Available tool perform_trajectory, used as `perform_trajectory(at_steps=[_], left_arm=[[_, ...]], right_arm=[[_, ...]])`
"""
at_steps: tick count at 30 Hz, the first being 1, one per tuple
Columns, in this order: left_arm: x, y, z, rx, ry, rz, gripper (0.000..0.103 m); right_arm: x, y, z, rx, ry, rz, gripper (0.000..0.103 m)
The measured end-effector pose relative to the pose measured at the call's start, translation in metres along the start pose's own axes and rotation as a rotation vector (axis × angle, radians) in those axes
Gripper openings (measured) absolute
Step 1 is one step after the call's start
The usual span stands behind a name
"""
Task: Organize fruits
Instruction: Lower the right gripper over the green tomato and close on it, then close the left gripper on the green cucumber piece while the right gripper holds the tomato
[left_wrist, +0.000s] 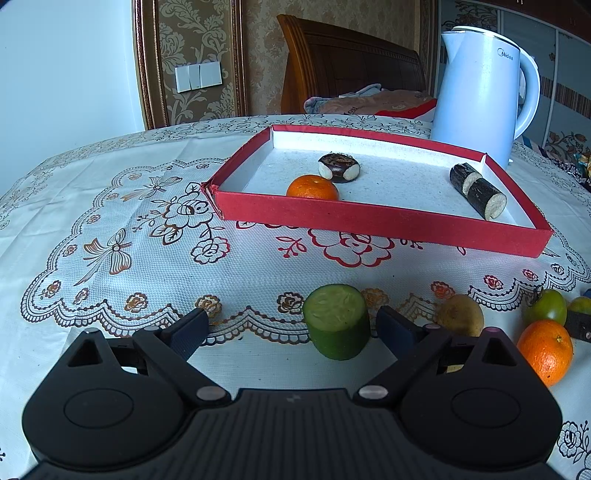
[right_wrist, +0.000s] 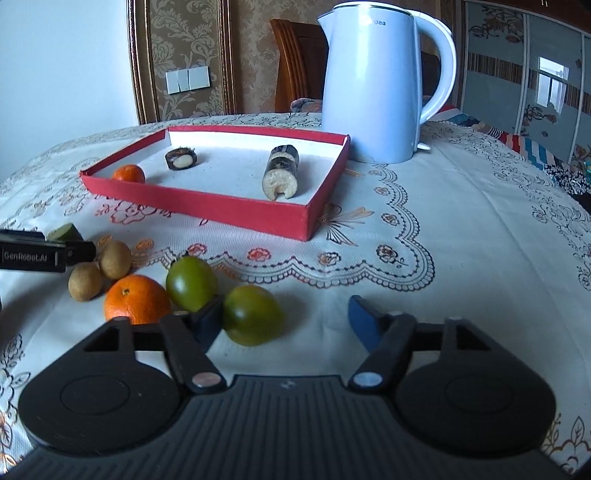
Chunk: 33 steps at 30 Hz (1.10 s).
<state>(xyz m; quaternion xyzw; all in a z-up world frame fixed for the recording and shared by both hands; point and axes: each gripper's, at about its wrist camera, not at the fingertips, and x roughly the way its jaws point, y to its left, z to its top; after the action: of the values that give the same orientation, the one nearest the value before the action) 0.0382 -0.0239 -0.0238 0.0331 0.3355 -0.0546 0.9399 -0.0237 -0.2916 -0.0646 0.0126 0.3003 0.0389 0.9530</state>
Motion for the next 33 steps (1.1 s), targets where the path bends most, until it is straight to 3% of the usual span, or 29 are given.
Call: perform_trajectory(at_steps=[4, 9, 12, 33], left_arm=[[0.0, 0.0, 0.0, 0.0, 0.0, 0.0, 0.098], [0.0, 0.0, 0.0, 0.0, 0.0, -0.001, 0.099], [0.0, 0.0, 0.0, 0.0, 0.0, -0.001, 0.099], [-0.001, 0.003, 0.001, -0.02, -0.008, -0.014, 0.097]], right_arm=[[-0.001, 0.001, 0.001, -0.007, -0.016, 0.004, 0.043], [-0.002, 0.003, 0.0, -0.015, -0.019, 0.007, 0.041], [-0.002, 0.003, 0.0, -0.018, -0.021, 0.013, 0.031], [-0.003, 0.014, 0.003, -0.082, 0.002, -0.032, 0.031]])
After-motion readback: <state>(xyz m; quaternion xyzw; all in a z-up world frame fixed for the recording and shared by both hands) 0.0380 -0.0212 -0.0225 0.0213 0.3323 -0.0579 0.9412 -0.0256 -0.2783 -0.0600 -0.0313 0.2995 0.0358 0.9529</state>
